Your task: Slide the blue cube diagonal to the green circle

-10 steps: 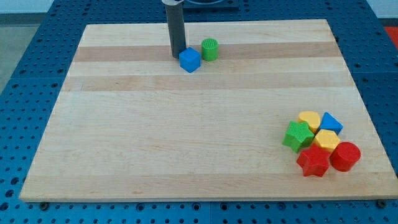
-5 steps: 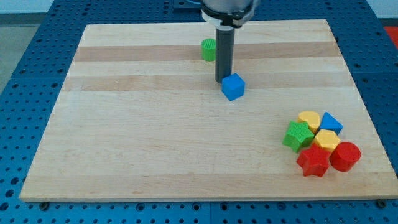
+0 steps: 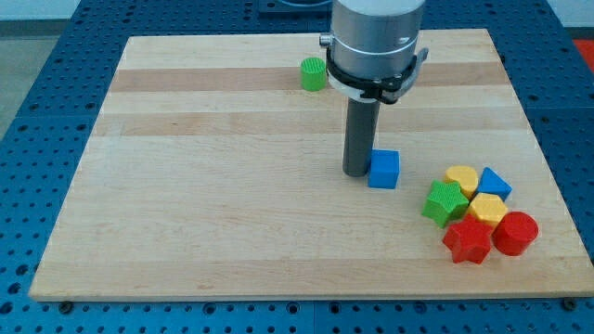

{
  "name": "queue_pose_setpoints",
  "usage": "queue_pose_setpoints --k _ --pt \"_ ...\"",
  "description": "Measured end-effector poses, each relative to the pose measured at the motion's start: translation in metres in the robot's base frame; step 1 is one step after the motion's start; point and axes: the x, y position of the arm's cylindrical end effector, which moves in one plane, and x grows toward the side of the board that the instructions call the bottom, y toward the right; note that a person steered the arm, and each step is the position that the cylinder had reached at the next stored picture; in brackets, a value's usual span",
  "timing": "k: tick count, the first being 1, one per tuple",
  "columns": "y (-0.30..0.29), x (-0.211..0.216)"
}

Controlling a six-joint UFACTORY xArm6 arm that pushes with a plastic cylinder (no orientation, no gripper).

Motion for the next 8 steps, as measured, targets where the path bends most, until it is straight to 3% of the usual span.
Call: queue_pose_setpoints --k 5,8 --pt "0.064 -0.003" --pt "0.06 -0.093"
